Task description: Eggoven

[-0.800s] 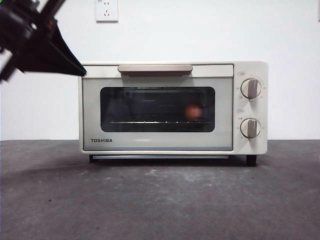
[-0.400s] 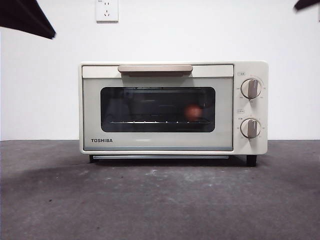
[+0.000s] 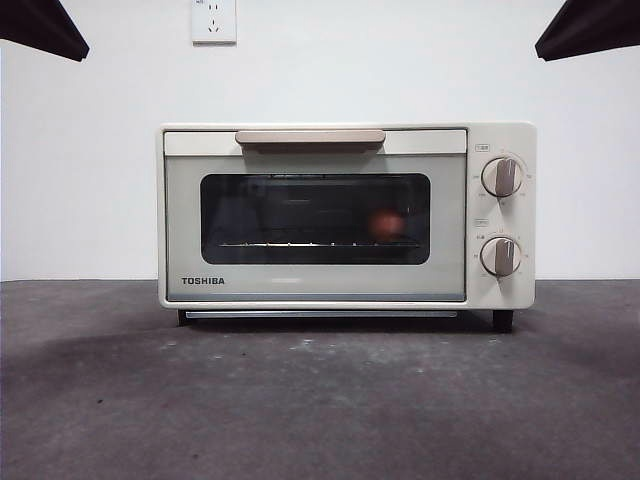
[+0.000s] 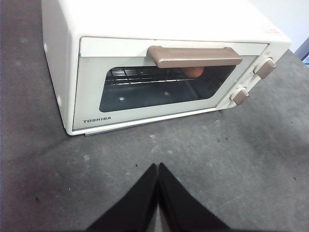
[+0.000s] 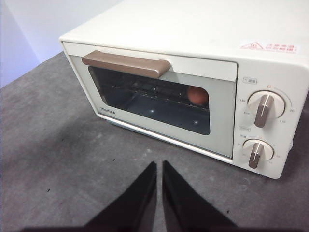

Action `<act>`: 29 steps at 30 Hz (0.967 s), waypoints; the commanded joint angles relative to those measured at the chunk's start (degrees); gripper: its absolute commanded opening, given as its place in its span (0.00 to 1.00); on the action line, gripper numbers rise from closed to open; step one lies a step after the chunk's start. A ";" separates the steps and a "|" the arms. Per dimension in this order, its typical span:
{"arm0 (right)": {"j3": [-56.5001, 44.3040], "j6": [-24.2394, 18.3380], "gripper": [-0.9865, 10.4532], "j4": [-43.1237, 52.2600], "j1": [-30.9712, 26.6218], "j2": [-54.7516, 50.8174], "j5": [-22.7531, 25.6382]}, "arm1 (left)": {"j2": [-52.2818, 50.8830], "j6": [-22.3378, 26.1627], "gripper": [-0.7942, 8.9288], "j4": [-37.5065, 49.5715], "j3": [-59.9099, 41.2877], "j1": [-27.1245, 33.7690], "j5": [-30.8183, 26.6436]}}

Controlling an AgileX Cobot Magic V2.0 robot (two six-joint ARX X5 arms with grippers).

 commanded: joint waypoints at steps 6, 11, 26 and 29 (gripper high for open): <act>0.15 -0.61 0.09 0.76 0.35 0.13 3.50 | 0.31 0.96 0.09 0.74 1.09 -0.31 -0.20; 0.15 -0.61 0.09 0.79 0.31 0.11 3.61 | 0.33 0.96 0.09 1.11 1.09 -0.31 -0.15; 0.15 -0.61 0.09 0.79 0.31 0.13 3.61 | -2.82 14.88 0.09 6.56 0.11 5.46 -4.96; 0.15 -0.63 0.09 0.83 0.31 0.11 3.61 | -6.75 17.09 0.09 11.10 -2.16 12.20 -4.94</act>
